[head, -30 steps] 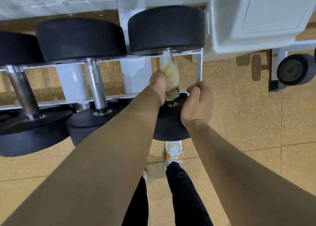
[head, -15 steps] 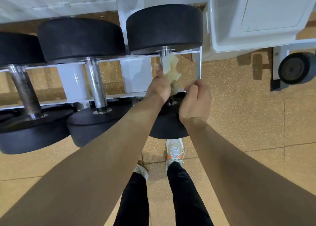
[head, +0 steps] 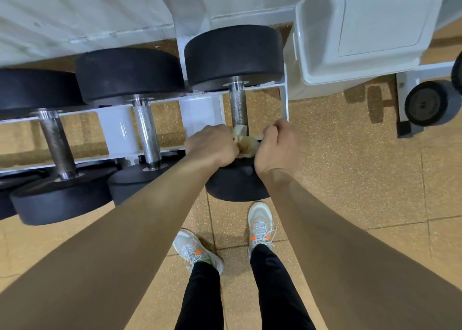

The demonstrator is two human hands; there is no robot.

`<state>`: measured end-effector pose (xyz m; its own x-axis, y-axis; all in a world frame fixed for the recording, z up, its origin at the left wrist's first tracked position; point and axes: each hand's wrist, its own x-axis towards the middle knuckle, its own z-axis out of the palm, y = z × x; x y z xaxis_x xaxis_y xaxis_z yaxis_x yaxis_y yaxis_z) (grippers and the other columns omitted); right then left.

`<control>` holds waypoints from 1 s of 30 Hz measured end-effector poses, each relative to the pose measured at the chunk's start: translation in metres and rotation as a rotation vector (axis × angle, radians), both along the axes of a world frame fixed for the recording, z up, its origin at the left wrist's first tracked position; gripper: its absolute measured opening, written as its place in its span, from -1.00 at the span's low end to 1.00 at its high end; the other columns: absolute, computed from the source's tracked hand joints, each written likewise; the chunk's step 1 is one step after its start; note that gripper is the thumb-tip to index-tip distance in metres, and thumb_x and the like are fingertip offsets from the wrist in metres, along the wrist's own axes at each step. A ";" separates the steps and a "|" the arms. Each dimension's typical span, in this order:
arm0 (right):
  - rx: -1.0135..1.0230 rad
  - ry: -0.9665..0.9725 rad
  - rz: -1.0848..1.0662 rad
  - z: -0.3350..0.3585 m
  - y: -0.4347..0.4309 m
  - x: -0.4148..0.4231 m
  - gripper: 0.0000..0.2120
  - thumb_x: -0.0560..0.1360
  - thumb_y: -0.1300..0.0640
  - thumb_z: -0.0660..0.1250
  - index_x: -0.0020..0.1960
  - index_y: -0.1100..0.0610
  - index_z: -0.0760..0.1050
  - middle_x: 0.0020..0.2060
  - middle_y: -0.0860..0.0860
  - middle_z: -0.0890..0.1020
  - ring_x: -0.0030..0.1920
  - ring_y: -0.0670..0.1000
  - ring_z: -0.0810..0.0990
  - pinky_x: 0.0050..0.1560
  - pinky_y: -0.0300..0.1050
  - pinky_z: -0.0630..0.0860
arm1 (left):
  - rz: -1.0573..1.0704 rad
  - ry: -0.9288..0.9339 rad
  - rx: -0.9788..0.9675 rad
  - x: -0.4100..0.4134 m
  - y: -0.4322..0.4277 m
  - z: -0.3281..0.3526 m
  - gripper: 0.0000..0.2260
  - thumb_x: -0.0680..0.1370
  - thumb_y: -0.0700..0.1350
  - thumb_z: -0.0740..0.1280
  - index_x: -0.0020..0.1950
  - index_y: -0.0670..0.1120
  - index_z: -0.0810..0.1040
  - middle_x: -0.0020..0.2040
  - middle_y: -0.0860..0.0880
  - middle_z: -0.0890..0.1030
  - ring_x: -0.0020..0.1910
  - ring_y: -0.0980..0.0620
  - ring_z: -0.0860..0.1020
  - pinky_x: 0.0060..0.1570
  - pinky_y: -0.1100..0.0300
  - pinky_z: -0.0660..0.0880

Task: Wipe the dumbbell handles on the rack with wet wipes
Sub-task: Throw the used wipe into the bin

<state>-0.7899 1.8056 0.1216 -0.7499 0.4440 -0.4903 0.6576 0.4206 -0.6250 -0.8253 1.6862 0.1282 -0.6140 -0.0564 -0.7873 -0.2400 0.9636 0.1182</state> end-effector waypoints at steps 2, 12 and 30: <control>-0.007 -0.018 0.053 0.003 0.000 0.001 -0.65 0.48 -0.07 -0.01 -0.02 0.07 0.48 -0.09 -0.05 0.52 -0.07 0.07 0.50 0.20 0.16 0.44 | 0.089 0.105 -0.012 0.004 0.005 0.023 -0.79 0.55 0.12 0.34 -0.07 -0.01 0.58 -0.15 -0.01 0.57 -0.18 -0.05 0.55 -0.35 0.15 0.30; -0.500 0.015 -0.118 0.049 0.083 0.013 -0.74 0.53 -0.03 0.27 0.14 0.01 0.61 0.01 0.01 0.69 0.01 -0.01 0.65 -0.02 -0.08 0.55 | 0.284 0.364 0.457 0.015 0.086 0.082 -0.74 0.57 0.01 0.40 -0.28 -0.05 0.53 -0.37 0.07 0.51 -0.31 0.04 0.48 -0.30 0.15 0.37; -0.422 0.047 -0.337 -0.014 0.294 -0.082 -0.79 0.51 0.07 0.48 0.05 0.15 0.58 -0.19 0.01 0.63 -0.19 0.00 0.58 -0.21 -0.12 0.51 | -0.444 0.416 0.126 -0.130 0.248 -0.013 -0.59 0.63 0.02 0.19 0.47 -0.01 0.41 0.41 -0.08 0.42 0.37 -0.17 0.37 0.27 -0.07 0.44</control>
